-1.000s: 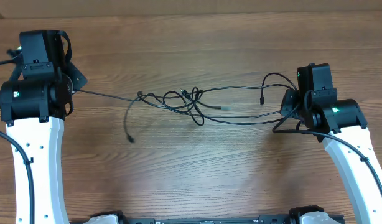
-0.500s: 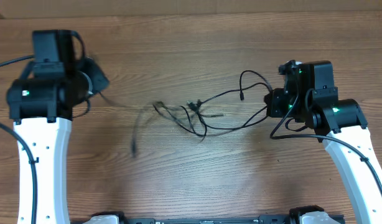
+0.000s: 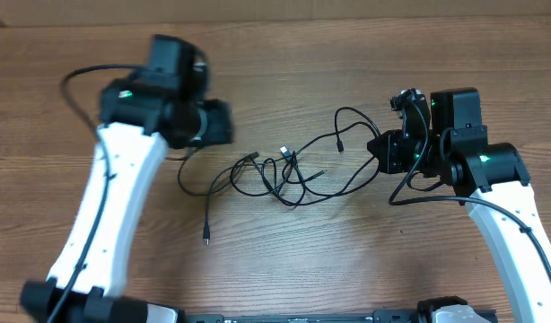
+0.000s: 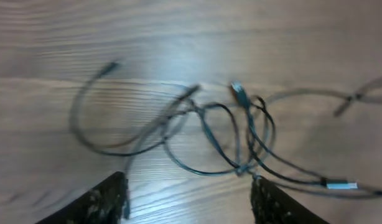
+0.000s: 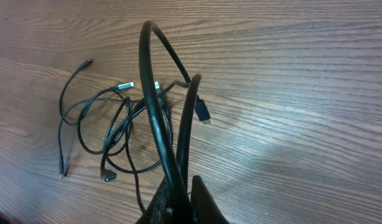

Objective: Untangle cables

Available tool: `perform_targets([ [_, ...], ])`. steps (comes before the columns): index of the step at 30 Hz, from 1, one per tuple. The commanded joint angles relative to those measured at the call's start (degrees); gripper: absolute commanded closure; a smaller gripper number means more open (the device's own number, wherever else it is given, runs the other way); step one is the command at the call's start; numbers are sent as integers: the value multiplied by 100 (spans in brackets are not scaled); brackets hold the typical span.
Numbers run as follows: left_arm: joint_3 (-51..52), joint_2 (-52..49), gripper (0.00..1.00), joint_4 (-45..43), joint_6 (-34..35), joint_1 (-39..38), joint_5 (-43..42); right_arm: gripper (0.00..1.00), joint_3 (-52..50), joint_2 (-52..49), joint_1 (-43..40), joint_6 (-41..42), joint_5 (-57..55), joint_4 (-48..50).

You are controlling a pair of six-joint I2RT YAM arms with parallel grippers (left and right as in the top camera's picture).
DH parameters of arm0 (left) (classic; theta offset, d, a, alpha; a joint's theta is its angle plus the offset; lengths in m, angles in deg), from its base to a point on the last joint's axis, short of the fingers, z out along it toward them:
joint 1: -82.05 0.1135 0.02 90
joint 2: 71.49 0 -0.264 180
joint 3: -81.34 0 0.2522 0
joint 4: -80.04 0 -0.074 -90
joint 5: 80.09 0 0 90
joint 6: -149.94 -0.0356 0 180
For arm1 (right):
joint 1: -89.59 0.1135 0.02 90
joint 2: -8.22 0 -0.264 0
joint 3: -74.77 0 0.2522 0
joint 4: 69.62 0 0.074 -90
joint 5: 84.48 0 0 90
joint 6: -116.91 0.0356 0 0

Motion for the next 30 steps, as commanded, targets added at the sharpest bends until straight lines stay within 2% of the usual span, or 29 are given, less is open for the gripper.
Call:
perform_targets([
  [1, -114, -503, 30, -7, -273, -476, -245, 96, 155, 120, -20, -66, 90, 4],
  [9, -114, -1631, 30, -326, -310, -1204, -339, 96, 155, 120, -22, -66, 87, -20],
  [14, -114, -2205, 39, -726, -310, -1451, -584, 96, 155, 120, -22, -66, 87, -20],
  [17, -114, -2542, 48, -785, -310, -1604, -581, 96, 155, 120, -22, -66, 87, -20],
  [18, -114, -2616, 54, -772, -313, -1633, -579, 96, 155, 120, -22, -66, 87, -20],
  [21, -116, -2688, 94, -728, -330, -1646, -568, 96, 155, 120, -22, -66, 87, -35],
  [25, -380, -2540, 96, -503, -385, -1513, -546, 96, 155, 120, -22, -66, -133, -87],
  [28, -1001, -2354, 96, -83, -422, -1292, -533, 96, 155, 120, -22, 31, -719, -149],
  [30, -1552, -2184, 96, 262, -468, -1091, -529, 96, 155, 120, -22, 382, -1318, -201],
])
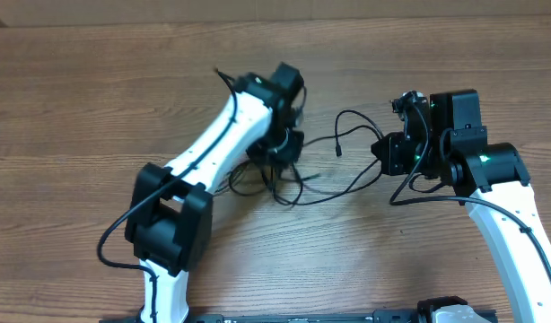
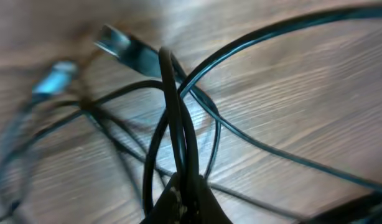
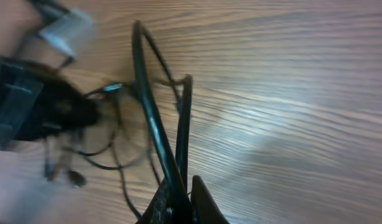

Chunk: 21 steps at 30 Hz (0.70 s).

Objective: Untangle cables

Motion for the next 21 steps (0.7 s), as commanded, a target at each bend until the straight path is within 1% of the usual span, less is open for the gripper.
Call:
perform_targets([
  [1, -1075, 544, 96, 393, -179, 428, -4, 96, 155, 120, -22, 535, -1233, -66],
  [5, -2020, 905, 96, 1137, -361, 903, -2, 96, 155, 120, -22, 1178, -2277, -227],
  [9, -2677, 1342, 96, 1770, -584, 1585, -4, 96, 153, 120, -22, 1231, -2612, -286],
  [16, -2763, 2000, 95, 1880, -612, 2614, -72, 96, 151, 111, -22, 1237, -2614, -282],
  [19, -2763, 2159, 94, 1928, -623, 2865, -46, 96, 151, 111, -22, 1478, -2806, -337],
  [21, -2763, 2175, 93, 1954, -621, 2914, 96, 96, 151, 111, -22, 1488, -2857, -365],
])
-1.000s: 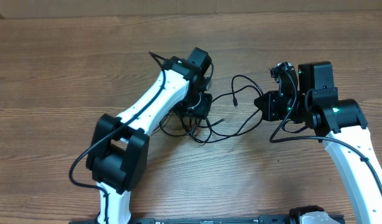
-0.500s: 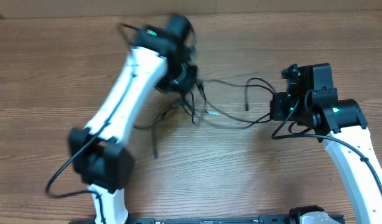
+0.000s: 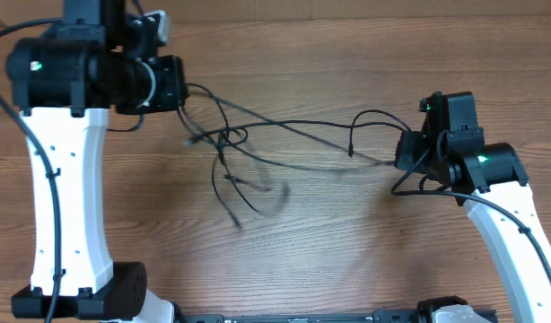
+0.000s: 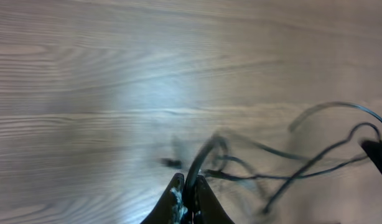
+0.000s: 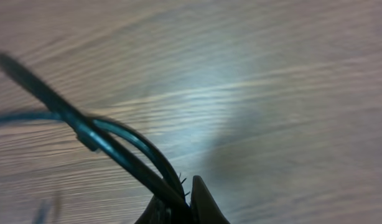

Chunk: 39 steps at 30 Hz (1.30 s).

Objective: Untangle cables

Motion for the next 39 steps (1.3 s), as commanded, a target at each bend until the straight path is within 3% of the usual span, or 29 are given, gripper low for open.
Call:
perform_targets([
  [1, -122, 205, 93, 17, -129, 260, 496, 96, 146, 111, -90, 153, -634, -57],
  [7, -122, 205, 93, 9, -101, 269, 761, 88, 146, 111, -90, 173, -909, -48],
  [12, -122, 208, 94, -7, 227, 269, 876, 88, 146, 111, -90, 175, -881, -50],
  [16, -103, 192, 93, -13, 341, 201, 293, 89, 146, 111, -90, 98, 61, 149],
  [17, -98, 168, 85, -11, 310, 144, 219, 89, 146, 111, -90, 59, 319, 212],
  [18, -90, 103, 54, 28, 280, 22, 212, 86, 146, 111, -90, -15, 660, 304],
  [20, -52, 20, 42, 42, 229, -138, 210, 75, 146, 111, -90, -20, 791, 341],
  [23, 57, -155, 37, 24, 210, -439, 210, 60, 146, 111, -90, -26, 785, 334],
  [24, 120, -258, 37, -13, 212, -584, 210, 48, 146, 111, -92, -26, 765, 332],
  [28, 291, -682, 34, -92, 245, -1023, 221, 30, 173, 114, -92, -48, 726, 363],
  [31, 299, -1056, 33, -79, 553, -1281, 297, 27, 337, 111, -92, -46, 577, 197],
  [39, 299, -2146, 30, -177, 1572, -1766, 317, 0, 946, 116, -92, -48, 494, -470],
])
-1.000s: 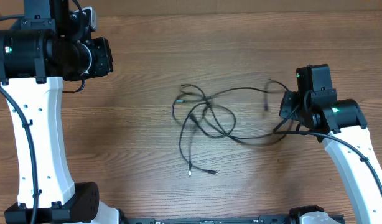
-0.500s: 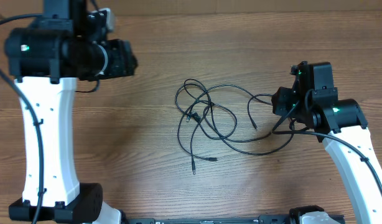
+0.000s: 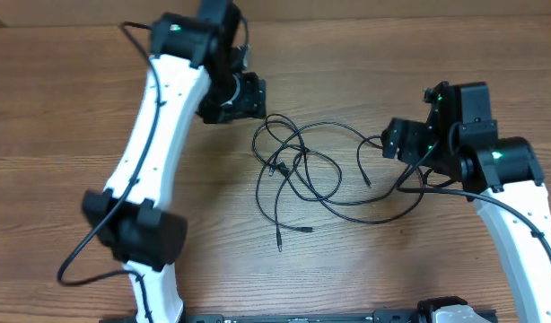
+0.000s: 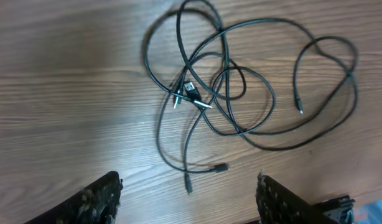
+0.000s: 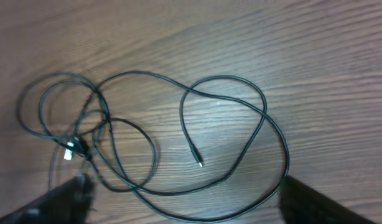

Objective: Untangle cables

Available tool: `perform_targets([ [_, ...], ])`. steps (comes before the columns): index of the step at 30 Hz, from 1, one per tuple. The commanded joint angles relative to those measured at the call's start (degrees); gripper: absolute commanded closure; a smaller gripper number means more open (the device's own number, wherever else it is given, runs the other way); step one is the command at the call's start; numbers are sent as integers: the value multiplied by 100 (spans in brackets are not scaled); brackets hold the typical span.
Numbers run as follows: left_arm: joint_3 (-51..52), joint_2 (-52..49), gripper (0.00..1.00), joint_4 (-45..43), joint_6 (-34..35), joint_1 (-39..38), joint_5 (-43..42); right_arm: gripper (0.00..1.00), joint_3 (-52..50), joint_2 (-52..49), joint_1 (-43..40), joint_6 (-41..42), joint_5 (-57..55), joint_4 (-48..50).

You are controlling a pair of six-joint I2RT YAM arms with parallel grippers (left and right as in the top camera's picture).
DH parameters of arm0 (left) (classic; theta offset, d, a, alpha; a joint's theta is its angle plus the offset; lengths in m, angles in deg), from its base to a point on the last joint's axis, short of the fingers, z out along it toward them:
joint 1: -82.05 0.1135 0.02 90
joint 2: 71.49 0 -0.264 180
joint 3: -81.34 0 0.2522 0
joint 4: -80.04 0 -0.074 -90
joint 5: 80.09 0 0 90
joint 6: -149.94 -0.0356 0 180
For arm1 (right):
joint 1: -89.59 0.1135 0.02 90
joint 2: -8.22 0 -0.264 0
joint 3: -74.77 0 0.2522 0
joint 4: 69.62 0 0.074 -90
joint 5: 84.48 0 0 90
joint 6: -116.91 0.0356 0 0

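Note:
Thin black cables [image 3: 311, 175] lie on the wooden table in a loose tangle of overlapping loops. Their knot, with a silver plug [image 4: 191, 90], sits left of centre, and the same plug [image 5: 69, 149] shows in the right wrist view. One wide loop [image 5: 241, 124] spreads toward the right arm. Loose plug ends [image 3: 278, 242] point toward the front. My left gripper [image 3: 256, 97] hovers open just behind and left of the tangle, fingers [image 4: 97, 199] wide apart and empty. My right gripper [image 3: 389, 142] is open at the tangle's right edge, holding nothing.
The wooden table [image 3: 60, 197] runs out to both sides and to the front of the cables. The left arm [image 3: 154, 152] reaches diagonally across the left half. The right arm [image 3: 513, 215] stands at the right front.
Both grippers were shut on cables stretched between them; now both are open and the cables lie slack on the table. The left gripper has moved right, from the far left to beside the tangle.
At first the right gripper held a cable loop and the left was open by the tangle. Then the left was shut on a strand in the knot. Then the cables were stretched wide between both arms. Now they lie released in looser loops.

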Motion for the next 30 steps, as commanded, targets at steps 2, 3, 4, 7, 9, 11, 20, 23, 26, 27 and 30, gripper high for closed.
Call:
perform_targets([
  [2, 22, -627, 30, -125, 793, -240, 11, 0, 299, 116, -17, 0, -72, -184],
  [3, 22, -835, 30, -208, 981, -317, -9, 0, 299, 116, -17, 0, -74, -212],
  [4, 22, -953, 30, -271, 1086, -365, -24, 0, 299, 116, -17, 2, -72, -214],
  [7, 20, -1290, 30, -485, 1329, -514, -35, 0, 299, 116, -17, 2, -74, -210],
  [9, 22, -1502, 31, -649, 1519, -610, -35, 0, 299, 116, -17, 2, -72, -214],
  [11, 20, -1694, 32, -815, 1655, -697, -26, 0, 299, 116, -17, 2, -72, -219],
  [20, 22, -2205, 50, -1349, 1722, -907, 363, 0, 299, 116, -15, 2, -72, -319],
  [23, -31, -2076, 72, -1276, 1718, -907, 933, 0, 299, 116, -17, 2, -72, -341],
  [26, -295, -1757, 96, -1128, 1644, -887, 1443, 0, 299, 116, -15, 2, -74, -339],
  [27, -389, -1615, 96, -1091, 1587, -887, 1558, 0, 299, 116, -15, 0, -74, -337],
  [30, -634, -1051, 96, -946, 1364, -887, 1873, 0, 299, 116, -15, 2, -74, -339],
])
